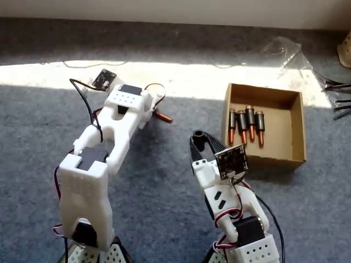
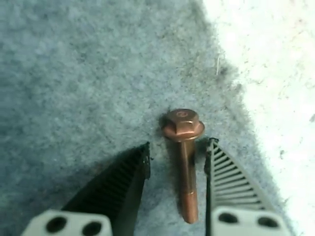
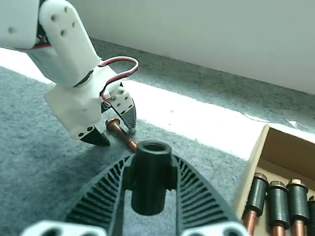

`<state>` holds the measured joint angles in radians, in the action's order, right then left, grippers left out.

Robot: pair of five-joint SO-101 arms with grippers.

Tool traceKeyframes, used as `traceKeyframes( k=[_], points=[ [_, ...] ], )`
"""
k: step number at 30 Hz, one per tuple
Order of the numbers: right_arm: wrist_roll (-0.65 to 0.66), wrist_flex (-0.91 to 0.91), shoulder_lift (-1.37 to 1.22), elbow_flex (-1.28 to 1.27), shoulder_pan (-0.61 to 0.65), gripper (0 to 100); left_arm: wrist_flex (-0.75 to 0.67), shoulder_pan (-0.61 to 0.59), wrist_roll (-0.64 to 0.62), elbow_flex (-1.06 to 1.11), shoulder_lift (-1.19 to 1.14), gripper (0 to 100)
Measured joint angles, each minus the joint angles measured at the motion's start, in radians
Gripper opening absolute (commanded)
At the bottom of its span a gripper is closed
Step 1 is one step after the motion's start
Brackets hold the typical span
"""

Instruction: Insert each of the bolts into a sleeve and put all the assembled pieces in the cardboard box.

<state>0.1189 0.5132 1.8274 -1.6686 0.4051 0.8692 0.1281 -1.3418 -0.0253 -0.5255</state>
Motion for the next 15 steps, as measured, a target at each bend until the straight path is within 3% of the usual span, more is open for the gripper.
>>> traceKeyframes(
  k=[6,15],
  points=[
    [0.0,0.0,0.0,0.0,0.0,0.5,0.0,-0.003,-0.025,0.0,0.0,1],
    [0.0,0.0,0.0,0.0,0.0,0.5,-0.002,-0.012,-0.028,0.0,0.0,3]
  ],
)
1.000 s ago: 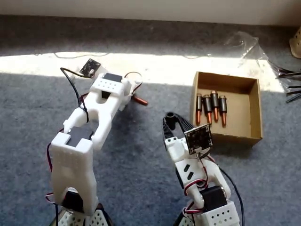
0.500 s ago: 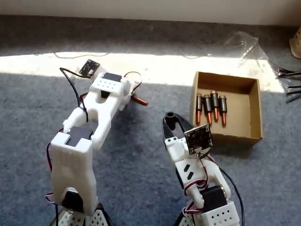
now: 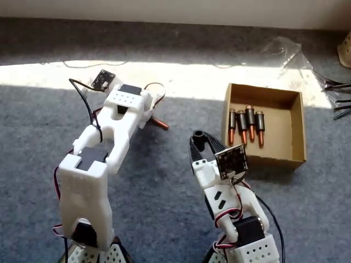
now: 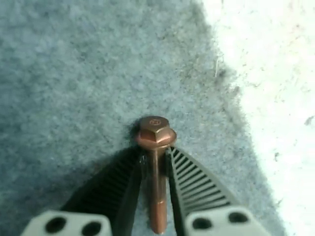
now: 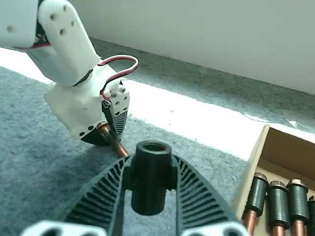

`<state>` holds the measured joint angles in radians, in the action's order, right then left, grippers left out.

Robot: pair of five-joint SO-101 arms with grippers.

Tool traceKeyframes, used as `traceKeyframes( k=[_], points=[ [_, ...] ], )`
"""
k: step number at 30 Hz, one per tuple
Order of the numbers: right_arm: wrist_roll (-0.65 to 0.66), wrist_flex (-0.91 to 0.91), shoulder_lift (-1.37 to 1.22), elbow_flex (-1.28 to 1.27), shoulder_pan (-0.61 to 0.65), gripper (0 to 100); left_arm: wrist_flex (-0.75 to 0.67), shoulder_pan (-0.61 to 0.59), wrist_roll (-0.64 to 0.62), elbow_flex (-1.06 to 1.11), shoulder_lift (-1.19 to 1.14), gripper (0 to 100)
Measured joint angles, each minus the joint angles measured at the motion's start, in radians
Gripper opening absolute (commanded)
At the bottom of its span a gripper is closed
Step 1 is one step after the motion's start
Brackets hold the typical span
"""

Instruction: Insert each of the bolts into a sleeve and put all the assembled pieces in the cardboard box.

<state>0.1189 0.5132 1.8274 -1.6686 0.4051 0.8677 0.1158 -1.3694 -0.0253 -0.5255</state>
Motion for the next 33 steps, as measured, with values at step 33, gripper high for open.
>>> traceKeyframes(
  k=[33],
  points=[
    [0.0,0.0,0.0,0.0,0.0,0.5,0.164,0.046,1.025,-0.034,0.002,1]
  ],
)
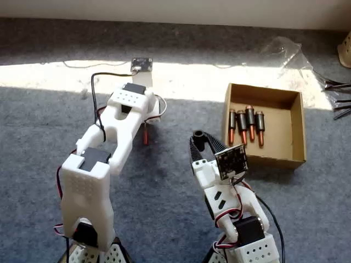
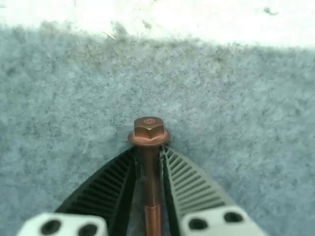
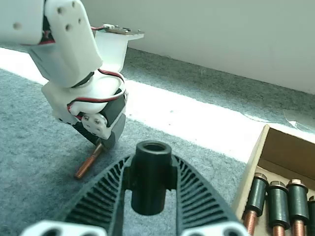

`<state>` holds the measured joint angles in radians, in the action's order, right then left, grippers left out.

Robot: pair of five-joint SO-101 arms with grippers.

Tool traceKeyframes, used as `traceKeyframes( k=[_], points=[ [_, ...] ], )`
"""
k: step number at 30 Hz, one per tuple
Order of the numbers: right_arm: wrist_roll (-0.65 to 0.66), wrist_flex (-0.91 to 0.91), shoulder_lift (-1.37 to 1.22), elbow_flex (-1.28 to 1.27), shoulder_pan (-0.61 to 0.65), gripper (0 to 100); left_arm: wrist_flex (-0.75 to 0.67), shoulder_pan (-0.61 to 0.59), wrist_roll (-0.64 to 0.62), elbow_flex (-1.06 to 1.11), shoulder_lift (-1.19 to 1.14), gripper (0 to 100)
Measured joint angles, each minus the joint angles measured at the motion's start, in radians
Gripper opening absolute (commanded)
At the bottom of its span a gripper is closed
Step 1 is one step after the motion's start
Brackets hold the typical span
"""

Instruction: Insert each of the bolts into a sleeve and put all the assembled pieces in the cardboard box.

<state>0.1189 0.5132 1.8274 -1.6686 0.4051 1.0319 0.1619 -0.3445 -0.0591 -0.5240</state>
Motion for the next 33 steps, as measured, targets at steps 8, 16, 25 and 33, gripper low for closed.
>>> traceKeyframes(
  k=[8,16,25,33],
  points=[
    [0.0,0.0,0.0,0.0,0.0,0.5,0.215,0.005,0.319,-0.087,-0.005,1],
    [0.0,0.0,0.0,0.0,0.0,0.5,0.374,0.005,0.338,-0.143,-0.005,1],
    [0.0,0.0,0.0,0.0,0.0,0.5,0.399,0.005,0.338,-0.153,-0.052,1],
    [0.0,0.0,0.0,0.0,0.0,0.5,0.466,0.005,0.342,-0.293,-0.176,4]
  ],
)
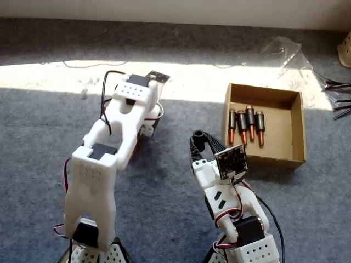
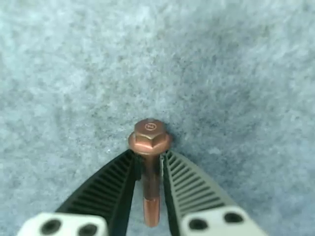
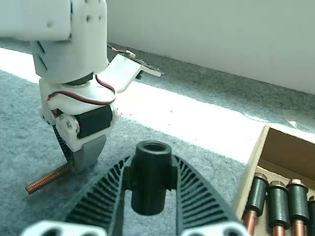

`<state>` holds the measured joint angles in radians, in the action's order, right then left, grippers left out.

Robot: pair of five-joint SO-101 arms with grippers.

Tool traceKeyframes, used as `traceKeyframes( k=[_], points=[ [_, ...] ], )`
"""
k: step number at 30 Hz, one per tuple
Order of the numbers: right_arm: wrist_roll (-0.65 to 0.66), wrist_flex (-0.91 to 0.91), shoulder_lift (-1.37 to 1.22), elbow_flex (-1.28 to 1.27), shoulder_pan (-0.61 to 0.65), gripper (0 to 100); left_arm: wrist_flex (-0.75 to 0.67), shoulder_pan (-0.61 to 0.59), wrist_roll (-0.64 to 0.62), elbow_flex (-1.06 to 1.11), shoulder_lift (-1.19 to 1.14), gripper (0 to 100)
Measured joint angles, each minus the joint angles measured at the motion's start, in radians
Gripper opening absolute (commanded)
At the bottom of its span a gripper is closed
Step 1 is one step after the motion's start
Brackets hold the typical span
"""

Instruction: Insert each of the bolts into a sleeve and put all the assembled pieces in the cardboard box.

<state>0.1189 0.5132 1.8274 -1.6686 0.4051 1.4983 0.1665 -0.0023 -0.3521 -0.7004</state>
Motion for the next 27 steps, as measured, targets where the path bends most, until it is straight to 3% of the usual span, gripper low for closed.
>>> traceKeyframes(
  k=[3,7,12,27],
  points=[
    [0.0,0.0,0.0,0.0,0.0,0.5,0.051,0.0,0.0,-0.069,-0.041,8],
    [0.0,0.0,0.0,0.0,0.0,0.5,0.098,-0.002,0.003,-0.14,-0.084,6],
    [0.0,0.0,0.0,0.0,0.0,0.5,0.103,-0.002,0.003,-0.164,-0.101,0],
    [0.0,0.0,0.0,0.0,0.0,0.5,0.103,0.0,0.003,-0.164,-0.095,0]
  ],
)
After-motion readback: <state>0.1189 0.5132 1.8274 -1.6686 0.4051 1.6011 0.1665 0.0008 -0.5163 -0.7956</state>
